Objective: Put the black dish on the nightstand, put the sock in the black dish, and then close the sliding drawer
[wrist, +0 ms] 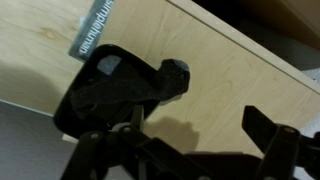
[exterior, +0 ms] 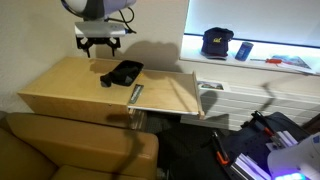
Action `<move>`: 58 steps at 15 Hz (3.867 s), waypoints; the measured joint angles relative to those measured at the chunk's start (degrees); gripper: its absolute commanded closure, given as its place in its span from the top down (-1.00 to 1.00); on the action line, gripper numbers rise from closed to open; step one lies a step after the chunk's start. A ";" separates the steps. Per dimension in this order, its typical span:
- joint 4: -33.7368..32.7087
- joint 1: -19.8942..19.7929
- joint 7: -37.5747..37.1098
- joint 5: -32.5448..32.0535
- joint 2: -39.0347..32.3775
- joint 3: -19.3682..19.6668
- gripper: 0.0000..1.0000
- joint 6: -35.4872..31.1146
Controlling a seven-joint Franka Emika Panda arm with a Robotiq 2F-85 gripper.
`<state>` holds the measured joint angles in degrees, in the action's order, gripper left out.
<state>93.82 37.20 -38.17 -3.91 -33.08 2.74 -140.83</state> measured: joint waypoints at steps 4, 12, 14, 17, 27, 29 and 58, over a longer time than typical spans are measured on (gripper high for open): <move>7.96 -1.03 -8.96 -6.06 12.58 1.10 1.00 13.92; 33.84 -14.14 -31.08 -10.03 30.95 -3.13 1.00 16.48; 40.65 -17.60 -36.02 -9.61 32.01 -4.16 1.00 13.64; 48.68 -20.86 -40.21 -8.66 31.82 -4.62 1.00 6.18; 51.36 -30.25 -59.29 -26.83 25.06 1.11 1.00 3.14; 52.61 -33.74 -63.19 -30.80 23.17 5.40 1.00 0.98; 40.27 -49.15 -48.52 10.96 -16.97 -6.63 1.00 -45.29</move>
<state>134.09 -11.95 -86.70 7.05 -50.05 -3.88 -186.12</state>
